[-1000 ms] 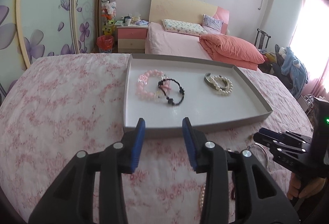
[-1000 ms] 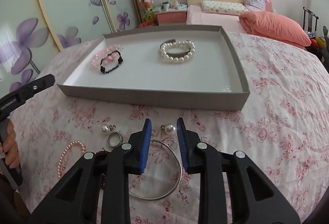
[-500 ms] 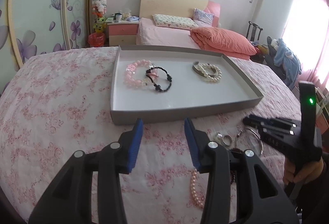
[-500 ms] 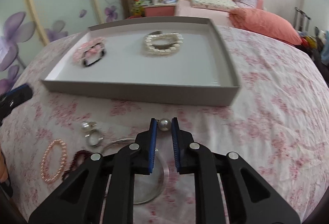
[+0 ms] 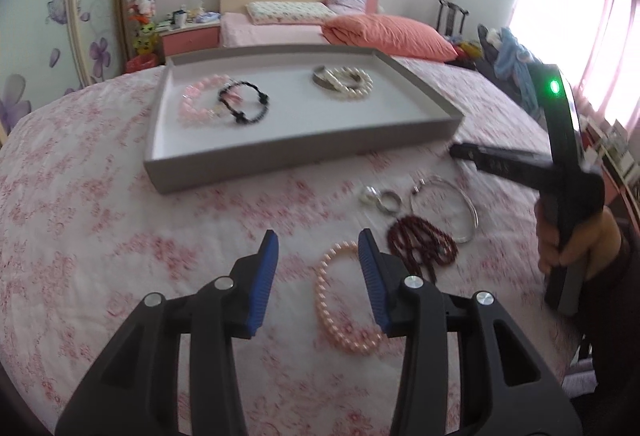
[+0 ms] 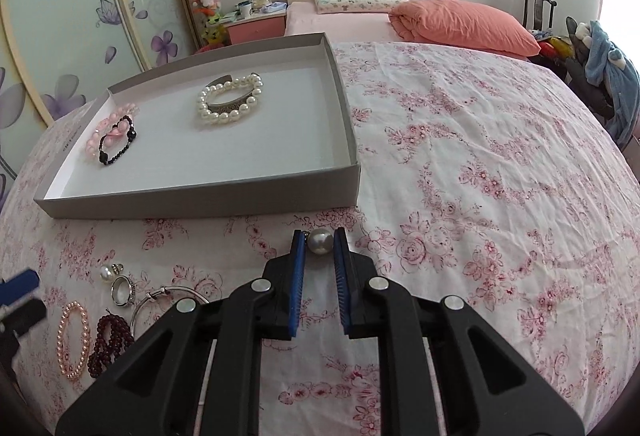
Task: Organize jewelry
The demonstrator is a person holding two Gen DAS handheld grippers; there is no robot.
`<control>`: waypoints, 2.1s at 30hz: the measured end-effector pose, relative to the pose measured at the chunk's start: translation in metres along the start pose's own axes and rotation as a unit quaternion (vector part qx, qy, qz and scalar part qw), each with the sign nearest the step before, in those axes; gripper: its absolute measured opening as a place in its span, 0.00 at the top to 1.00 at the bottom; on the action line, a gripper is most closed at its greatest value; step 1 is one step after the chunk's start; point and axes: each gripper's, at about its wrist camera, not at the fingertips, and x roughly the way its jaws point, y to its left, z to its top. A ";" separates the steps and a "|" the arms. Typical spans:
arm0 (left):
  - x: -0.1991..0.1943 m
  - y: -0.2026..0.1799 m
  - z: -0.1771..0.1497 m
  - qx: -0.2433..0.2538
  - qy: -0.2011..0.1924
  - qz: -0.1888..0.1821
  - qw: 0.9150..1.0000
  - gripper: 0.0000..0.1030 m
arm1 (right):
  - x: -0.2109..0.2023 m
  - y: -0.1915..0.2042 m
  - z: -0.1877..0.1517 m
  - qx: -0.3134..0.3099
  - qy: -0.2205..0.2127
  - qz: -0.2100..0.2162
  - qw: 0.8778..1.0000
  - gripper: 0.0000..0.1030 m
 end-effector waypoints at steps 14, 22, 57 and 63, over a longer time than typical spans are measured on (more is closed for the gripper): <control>0.026 -0.012 -0.008 0.039 0.046 0.056 0.997 0.93 | -0.001 -0.003 -0.001 0.005 0.000 0.007 1.000 0.85; 0.032 0.036 0.010 -0.025 0.036 0.130 0.991 0.93 | -0.002 -0.004 -0.001 0.001 0.001 0.012 1.000 0.85; 0.031 0.065 0.015 -0.077 0.012 0.143 0.987 0.93 | -0.002 0.004 -0.002 -0.015 0.003 0.029 0.999 0.85; 0.030 0.064 0.015 -0.077 0.012 0.143 0.987 0.93 | -0.002 0.003 -0.001 -0.014 0.003 0.031 0.999 0.85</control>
